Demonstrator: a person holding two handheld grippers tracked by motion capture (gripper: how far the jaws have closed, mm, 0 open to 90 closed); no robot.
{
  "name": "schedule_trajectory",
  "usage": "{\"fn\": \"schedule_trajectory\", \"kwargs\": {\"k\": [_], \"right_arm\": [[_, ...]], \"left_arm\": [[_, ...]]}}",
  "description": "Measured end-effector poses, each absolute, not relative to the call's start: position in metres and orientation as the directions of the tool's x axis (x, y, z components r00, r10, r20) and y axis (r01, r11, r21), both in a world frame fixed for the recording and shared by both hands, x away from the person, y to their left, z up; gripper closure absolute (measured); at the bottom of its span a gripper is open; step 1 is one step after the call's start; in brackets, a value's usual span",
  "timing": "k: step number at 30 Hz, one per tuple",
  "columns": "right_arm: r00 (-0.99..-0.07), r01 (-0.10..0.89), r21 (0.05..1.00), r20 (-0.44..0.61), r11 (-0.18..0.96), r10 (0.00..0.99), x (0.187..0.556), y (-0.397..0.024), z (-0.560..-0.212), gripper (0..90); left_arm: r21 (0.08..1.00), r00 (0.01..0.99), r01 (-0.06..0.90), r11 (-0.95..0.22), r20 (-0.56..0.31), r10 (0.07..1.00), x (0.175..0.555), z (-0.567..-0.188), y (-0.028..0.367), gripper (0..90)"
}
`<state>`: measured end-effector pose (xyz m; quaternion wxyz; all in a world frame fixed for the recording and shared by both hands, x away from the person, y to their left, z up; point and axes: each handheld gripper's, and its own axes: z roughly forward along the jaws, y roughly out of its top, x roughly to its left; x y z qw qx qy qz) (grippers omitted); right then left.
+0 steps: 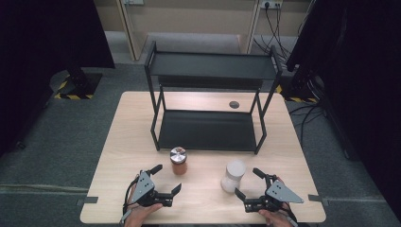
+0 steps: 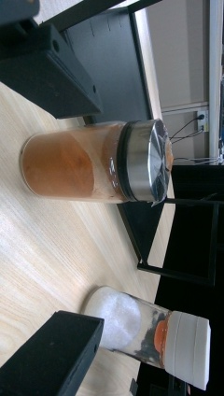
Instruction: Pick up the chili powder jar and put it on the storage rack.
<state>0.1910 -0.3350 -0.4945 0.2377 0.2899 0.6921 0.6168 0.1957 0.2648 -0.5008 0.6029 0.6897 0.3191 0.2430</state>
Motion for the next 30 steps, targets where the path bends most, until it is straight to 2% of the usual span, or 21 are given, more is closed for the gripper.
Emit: {"fn": "schedule_trajectory", "kwargs": {"k": [30], "right_arm": [[-0.71,0.109,0.992,0.035,0.061,0.703,0.19,-0.333,-0.495,0.3]], "left_arm": [[0.979,0.658,0.187,-0.084,-0.061,0.75,0.216,-0.495,0.253,0.3]]}}
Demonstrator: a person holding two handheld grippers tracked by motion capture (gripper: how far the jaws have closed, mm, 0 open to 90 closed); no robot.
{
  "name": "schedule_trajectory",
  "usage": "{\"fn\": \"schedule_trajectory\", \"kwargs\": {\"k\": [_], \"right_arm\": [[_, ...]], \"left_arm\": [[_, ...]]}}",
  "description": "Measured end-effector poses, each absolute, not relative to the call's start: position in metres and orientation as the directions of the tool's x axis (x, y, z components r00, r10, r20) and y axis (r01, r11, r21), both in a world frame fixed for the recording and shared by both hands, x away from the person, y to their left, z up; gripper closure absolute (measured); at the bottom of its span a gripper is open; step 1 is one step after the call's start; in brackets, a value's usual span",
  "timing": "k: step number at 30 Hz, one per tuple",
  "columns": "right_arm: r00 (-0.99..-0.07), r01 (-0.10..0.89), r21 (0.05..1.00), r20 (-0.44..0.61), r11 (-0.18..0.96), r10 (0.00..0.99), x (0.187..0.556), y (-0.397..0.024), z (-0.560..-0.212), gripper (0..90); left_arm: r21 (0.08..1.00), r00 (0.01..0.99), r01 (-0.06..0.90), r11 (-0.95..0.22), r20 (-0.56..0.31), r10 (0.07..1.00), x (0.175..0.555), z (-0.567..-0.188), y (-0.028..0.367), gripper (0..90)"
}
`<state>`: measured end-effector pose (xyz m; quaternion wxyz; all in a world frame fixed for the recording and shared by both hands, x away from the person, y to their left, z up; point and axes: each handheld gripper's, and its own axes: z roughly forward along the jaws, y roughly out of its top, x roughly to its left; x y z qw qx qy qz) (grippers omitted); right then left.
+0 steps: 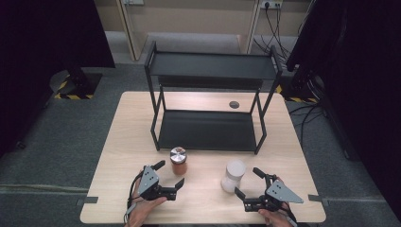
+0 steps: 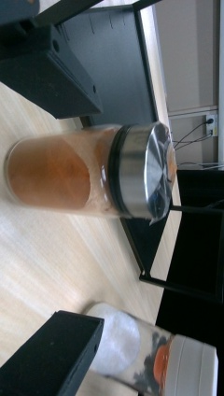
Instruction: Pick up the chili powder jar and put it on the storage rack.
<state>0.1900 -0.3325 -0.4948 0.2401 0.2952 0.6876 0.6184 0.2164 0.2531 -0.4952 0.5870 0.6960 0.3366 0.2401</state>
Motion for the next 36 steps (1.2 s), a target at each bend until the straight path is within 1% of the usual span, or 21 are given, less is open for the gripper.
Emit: {"fn": "schedule_trajectory", "kwargs": {"k": [36], "right_arm": [[-0.705,0.112,0.992,0.041,0.055,0.708,0.19,-0.333,-0.495,0.3]], "left_arm": [[0.972,0.636,0.207,-0.109,-0.049,0.77,0.25,-0.492,0.239,0.9]]}}
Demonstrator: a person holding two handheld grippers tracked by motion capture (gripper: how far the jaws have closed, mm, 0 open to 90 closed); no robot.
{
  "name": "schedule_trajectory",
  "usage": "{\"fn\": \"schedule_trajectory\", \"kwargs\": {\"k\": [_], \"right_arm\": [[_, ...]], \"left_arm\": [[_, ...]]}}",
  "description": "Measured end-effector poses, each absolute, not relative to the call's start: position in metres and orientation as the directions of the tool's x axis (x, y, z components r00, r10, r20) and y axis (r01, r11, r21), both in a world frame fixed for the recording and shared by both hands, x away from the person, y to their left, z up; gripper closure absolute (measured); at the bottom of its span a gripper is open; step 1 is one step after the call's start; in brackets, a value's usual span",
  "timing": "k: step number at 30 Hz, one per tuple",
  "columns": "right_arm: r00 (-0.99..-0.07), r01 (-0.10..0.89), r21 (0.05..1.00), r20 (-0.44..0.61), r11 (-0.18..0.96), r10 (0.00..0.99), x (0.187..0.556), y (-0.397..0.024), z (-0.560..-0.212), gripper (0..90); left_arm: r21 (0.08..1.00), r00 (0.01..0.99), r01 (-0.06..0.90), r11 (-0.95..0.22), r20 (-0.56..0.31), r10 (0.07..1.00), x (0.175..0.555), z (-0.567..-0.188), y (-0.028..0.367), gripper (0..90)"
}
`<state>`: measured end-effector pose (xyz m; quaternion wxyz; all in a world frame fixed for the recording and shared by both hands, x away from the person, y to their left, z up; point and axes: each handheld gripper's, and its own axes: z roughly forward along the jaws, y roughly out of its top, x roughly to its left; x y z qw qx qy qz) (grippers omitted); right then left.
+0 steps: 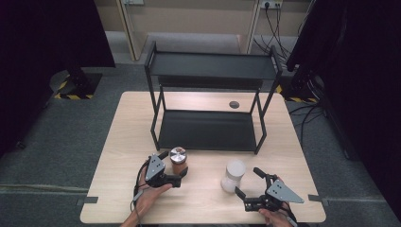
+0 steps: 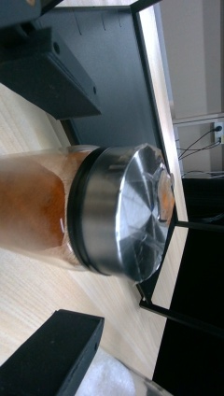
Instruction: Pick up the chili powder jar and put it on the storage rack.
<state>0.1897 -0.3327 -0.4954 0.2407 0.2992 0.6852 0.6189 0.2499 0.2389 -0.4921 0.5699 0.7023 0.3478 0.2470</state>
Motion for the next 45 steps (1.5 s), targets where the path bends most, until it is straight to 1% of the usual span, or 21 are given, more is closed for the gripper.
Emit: {"fn": "schedule_trajectory", "kwargs": {"k": [12,18,27,31,34,45], "right_arm": [[-0.703,0.113,0.992,0.044,0.05,0.709,0.189,-0.333,-0.496,0.4],[-0.702,0.114,0.992,0.046,0.048,0.711,0.189,-0.333,-0.496,0.3],[-0.701,0.115,0.992,0.051,0.042,0.712,0.189,-0.334,-0.495,0.3],[-0.702,0.114,0.993,0.051,0.04,0.711,0.188,-0.334,-0.496,0.3],[-0.702,0.114,0.993,0.052,0.04,0.71,0.188,-0.334,-0.496,0.3],[-0.703,0.112,0.993,0.052,0.038,0.71,0.188,-0.335,-0.496,0.4]], "left_arm": [[0.969,0.634,0.215,-0.123,-0.043,0.772,0.258,-0.492,0.233,2.0],[0.969,0.635,0.214,-0.125,-0.041,0.771,0.262,-0.49,0.232,5.1],[0.958,0.64,0.237,-0.163,-0.028,0.768,0.269,-0.485,0.228,16.3],[0.953,0.643,0.254,-0.166,-0.038,0.765,0.272,-0.484,0.229,25.5],[0.953,0.645,0.257,-0.16,-0.046,0.763,0.272,-0.485,0.229,29.8],[0.96,0.64,0.248,-0.134,-0.058,0.766,0.27,-0.48,0.233,30.6]]}}
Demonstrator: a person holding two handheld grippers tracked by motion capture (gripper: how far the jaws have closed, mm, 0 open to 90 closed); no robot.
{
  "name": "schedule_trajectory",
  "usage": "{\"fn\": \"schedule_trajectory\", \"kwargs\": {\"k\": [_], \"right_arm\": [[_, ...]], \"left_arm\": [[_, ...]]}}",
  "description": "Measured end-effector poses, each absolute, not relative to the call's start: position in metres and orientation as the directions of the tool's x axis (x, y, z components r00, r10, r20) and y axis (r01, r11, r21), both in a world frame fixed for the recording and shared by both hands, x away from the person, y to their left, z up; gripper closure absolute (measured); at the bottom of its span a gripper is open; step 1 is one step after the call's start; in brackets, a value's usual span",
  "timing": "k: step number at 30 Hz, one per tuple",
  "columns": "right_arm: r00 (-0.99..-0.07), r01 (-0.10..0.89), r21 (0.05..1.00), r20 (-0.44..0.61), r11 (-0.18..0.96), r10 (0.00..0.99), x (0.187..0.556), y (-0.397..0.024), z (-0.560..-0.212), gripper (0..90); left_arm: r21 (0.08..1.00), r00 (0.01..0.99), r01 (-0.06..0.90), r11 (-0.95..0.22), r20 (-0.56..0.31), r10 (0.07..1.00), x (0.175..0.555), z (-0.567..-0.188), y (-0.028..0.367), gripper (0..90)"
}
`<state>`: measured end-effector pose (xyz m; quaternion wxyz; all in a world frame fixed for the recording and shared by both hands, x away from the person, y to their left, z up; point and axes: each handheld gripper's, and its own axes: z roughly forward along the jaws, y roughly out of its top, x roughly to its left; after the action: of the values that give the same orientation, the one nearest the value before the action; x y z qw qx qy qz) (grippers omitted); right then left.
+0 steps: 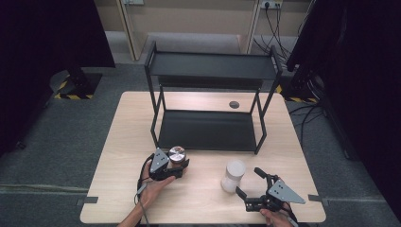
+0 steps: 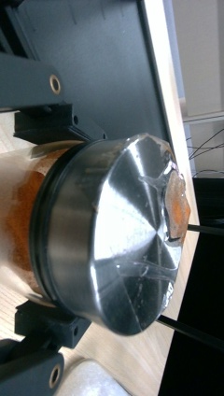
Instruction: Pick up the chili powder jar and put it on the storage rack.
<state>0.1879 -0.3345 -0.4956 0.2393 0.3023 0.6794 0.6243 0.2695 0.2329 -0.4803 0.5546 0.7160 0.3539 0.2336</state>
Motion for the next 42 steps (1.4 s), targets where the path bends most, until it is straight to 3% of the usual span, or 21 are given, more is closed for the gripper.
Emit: {"fn": "schedule_trajectory", "kwargs": {"k": [42], "right_arm": [[-0.7,0.112,0.993,0.059,0.028,0.712,0.187,-0.334,-0.495,0.3]], "left_arm": [[0.973,0.685,0.196,-0.123,-0.046,0.727,0.268,-0.419,0.235,30.6]]}}
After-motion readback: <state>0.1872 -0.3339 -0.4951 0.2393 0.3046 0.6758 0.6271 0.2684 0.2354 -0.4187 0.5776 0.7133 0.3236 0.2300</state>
